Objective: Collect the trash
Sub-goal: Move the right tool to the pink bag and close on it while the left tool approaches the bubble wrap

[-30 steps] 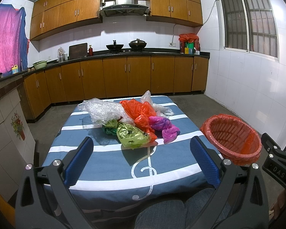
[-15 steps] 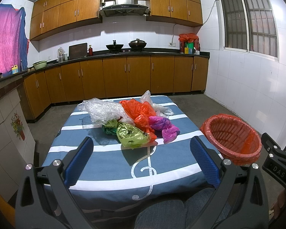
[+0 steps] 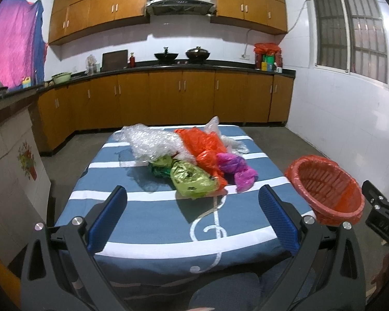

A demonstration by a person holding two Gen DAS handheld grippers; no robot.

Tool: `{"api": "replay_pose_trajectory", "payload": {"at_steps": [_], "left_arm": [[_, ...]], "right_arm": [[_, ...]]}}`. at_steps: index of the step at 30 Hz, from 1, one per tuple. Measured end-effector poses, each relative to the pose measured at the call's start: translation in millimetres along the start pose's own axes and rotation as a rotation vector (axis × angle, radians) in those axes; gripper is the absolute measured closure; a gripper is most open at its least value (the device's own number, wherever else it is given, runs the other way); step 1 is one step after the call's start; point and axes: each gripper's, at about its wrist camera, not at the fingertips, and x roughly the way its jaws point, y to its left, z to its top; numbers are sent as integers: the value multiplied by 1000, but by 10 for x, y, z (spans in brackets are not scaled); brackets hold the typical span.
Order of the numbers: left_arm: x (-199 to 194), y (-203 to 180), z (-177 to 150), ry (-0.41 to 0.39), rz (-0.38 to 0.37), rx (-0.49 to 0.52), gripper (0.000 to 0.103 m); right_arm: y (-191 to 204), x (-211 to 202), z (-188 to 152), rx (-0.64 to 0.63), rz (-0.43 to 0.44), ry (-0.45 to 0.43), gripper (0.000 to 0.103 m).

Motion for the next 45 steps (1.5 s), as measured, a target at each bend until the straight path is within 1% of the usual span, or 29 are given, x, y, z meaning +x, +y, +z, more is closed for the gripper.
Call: {"api": "replay_pose_trajectory", "payload": {"at_steps": [6, 14, 17, 19, 24, 31, 34, 39, 41, 42, 44, 45], "left_arm": [[231, 273, 21, 40, 40, -42, 4], [595, 640, 95, 68, 99, -97, 4], [698, 728, 117, 68, 119, -106, 4], [777, 785, 139, 63, 134, -109, 4], [971, 899, 212, 52, 157, -115, 4], [1235, 1021, 264, 61, 156, -134, 4], [1315, 1039, 266, 65, 152, -135, 4], [1449, 1034, 268, 76, 146, -138, 4], [1486, 1035, 277, 78, 141, -140, 4], [1511, 1037, 290, 77, 137, -140, 4], [1546, 1040, 318, 72, 133, -139, 6], [1582, 1047, 345, 70, 132, -139, 8]], "right_arm": [[211, 287, 99, -5, 70, 19, 2], [684, 792, 275, -44, 166, 44, 2], [909, 1026, 303, -70, 215, 73, 7], [1082, 1191, 306, -95, 250, 94, 13], [1456, 1575, 284, -158, 318, 136, 20], [1760, 2000, 209, -212, 351, 202, 21], [1802, 2138, 186, -219, 359, 238, 21], [1841, 2253, 119, -240, 366, 286, 21], [1846, 2273, 97, -252, 369, 297, 30], [1852, 2283, 82, -256, 371, 311, 39], [1835, 2272, 68, -249, 375, 311, 42], [1819, 2263, 69, -245, 379, 311, 46]]}}
